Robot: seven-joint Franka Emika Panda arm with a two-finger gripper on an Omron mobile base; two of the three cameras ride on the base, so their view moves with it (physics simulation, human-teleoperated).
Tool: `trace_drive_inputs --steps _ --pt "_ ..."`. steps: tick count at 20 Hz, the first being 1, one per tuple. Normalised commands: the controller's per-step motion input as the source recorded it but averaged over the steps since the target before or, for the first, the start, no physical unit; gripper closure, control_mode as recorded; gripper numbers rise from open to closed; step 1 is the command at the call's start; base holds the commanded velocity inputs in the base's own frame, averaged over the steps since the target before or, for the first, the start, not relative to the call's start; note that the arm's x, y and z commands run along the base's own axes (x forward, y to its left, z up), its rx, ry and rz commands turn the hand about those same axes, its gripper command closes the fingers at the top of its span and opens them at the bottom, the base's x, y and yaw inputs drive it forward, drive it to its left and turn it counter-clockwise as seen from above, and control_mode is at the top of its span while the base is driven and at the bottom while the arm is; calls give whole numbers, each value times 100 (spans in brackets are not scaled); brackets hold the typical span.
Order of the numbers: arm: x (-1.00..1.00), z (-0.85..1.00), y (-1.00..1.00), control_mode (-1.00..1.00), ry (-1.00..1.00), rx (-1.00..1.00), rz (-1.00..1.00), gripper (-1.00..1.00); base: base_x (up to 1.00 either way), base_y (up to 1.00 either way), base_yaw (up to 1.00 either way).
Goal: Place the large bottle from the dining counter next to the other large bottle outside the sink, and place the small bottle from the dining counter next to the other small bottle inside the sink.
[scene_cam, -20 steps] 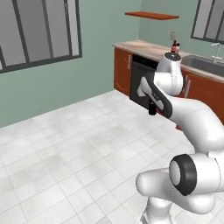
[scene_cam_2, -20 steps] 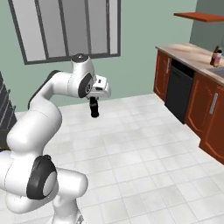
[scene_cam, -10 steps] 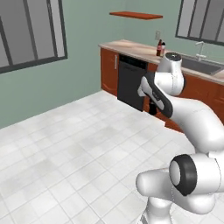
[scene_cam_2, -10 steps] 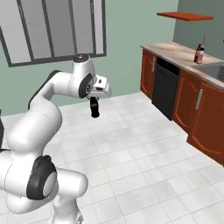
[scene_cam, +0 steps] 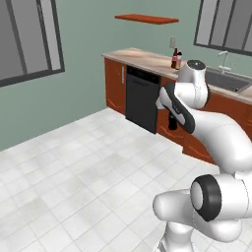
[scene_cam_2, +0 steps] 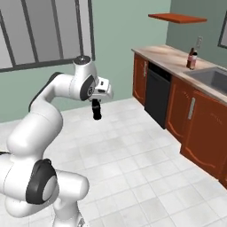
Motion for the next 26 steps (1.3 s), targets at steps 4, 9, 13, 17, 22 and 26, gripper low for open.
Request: trace_drive_inputs --steps 4,9,13,17,22,26 --pt "0 0 0 100 0 0 0 100 88 -41 -4" --pt "0 0 0 100 0 0 0 100 88 -42 -4" --pt "0 0 0 100 0 0 0 100 88 -43 -4" --pt "0 0 0 100 0 0 0 100 88 -44 -4" --pt "0 0 0 100 0 0 0 100 88 -44 -4" --pt "0 0 0 100 0 0 0 100 87 -45 -4"
